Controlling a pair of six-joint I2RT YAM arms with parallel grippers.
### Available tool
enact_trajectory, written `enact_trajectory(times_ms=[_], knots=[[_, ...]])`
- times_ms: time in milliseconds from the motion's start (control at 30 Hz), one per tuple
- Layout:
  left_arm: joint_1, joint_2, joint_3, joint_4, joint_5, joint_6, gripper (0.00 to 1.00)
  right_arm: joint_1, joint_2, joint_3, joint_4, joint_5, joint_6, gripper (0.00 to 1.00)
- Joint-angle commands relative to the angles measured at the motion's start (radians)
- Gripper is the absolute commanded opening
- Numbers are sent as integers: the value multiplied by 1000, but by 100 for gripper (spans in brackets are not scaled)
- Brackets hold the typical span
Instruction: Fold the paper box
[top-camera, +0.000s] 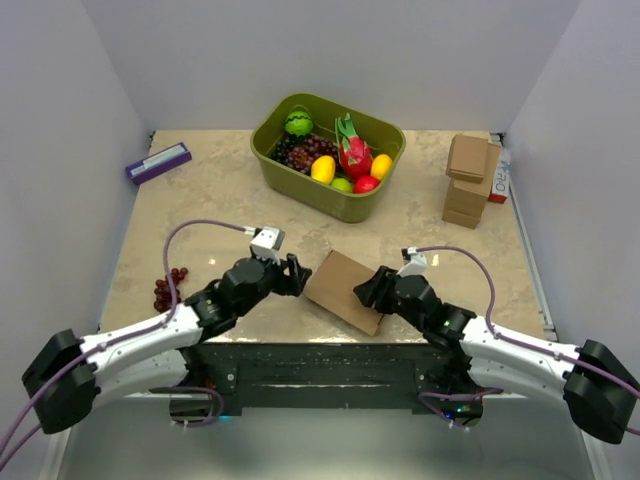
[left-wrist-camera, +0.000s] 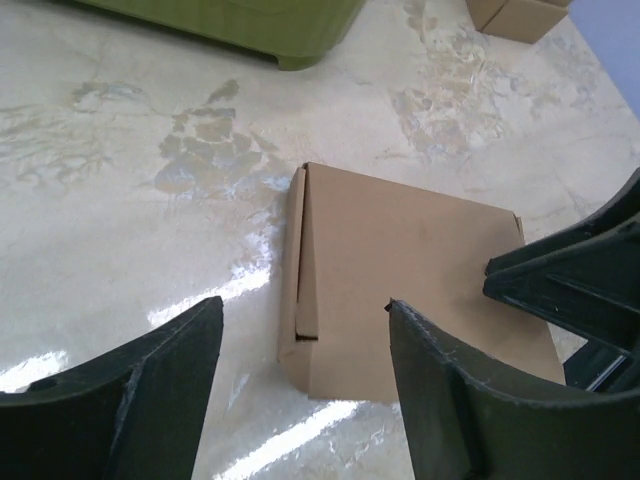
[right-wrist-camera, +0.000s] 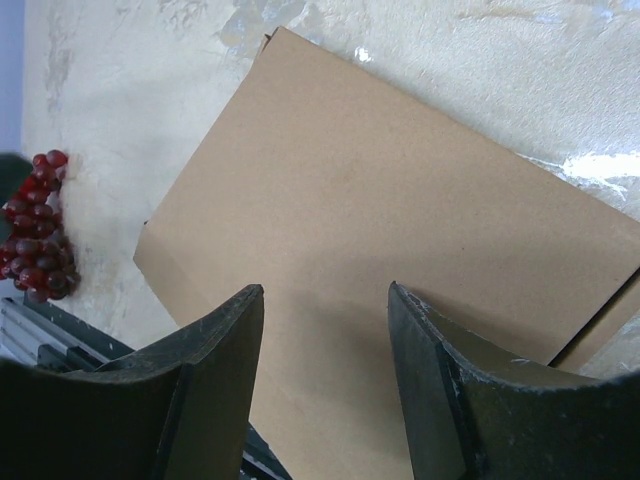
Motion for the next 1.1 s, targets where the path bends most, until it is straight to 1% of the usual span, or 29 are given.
enact_trajectory(times_ms=[0, 67, 133, 167, 267, 433, 533, 600, 733, 833, 867, 900, 933, 1000, 1033, 1067], knots=[[54, 183, 104, 117, 180, 63, 68, 2, 0, -22, -58, 57, 4, 57], [68, 270, 147, 119, 230, 54, 66, 2, 5, -22, -53, 55, 6, 57], [71, 314, 161, 113, 257, 27, 65, 2, 9, -20, -47, 55, 4, 57], [73, 343, 161, 111, 301, 16, 63, 2, 14, -20, -46, 52, 4, 57], [71, 364, 154, 110, 347, -13, 60, 4, 19, -22, -41, 53, 4, 57], [71, 378, 145, 84, 347, -29, 59, 2, 40, -26, -18, 49, 1, 57], [70, 387, 143, 67, 341, -32, 57, 2, 45, -28, -9, 44, 1, 57], [71, 384, 146, 42, 308, -32, 57, 4, 45, -28, -6, 44, -1, 57], [71, 380, 148, -1, 240, -18, 61, 2, 43, -31, 0, 38, -1, 57], [68, 384, 151, -2, 248, -16, 60, 4, 39, -33, -1, 38, -1, 57], [65, 383, 148, -1, 257, -16, 55, 2, 37, -33, -3, 40, -1, 57], [61, 381, 148, 2, 257, -15, 52, 2, 34, -31, -4, 41, -1, 57], [50, 380, 148, 4, 257, -15, 47, 4, 35, -31, -7, 43, -1, 57], [36, 374, 142, 11, 257, -16, 41, 2, 35, -33, -7, 44, -1, 57], [27, 372, 135, 15, 258, -22, 36, 2, 37, -33, -6, 46, -1, 57], [24, 372, 132, 28, 257, -27, 34, 2, 43, -33, -4, 46, -1, 57]])
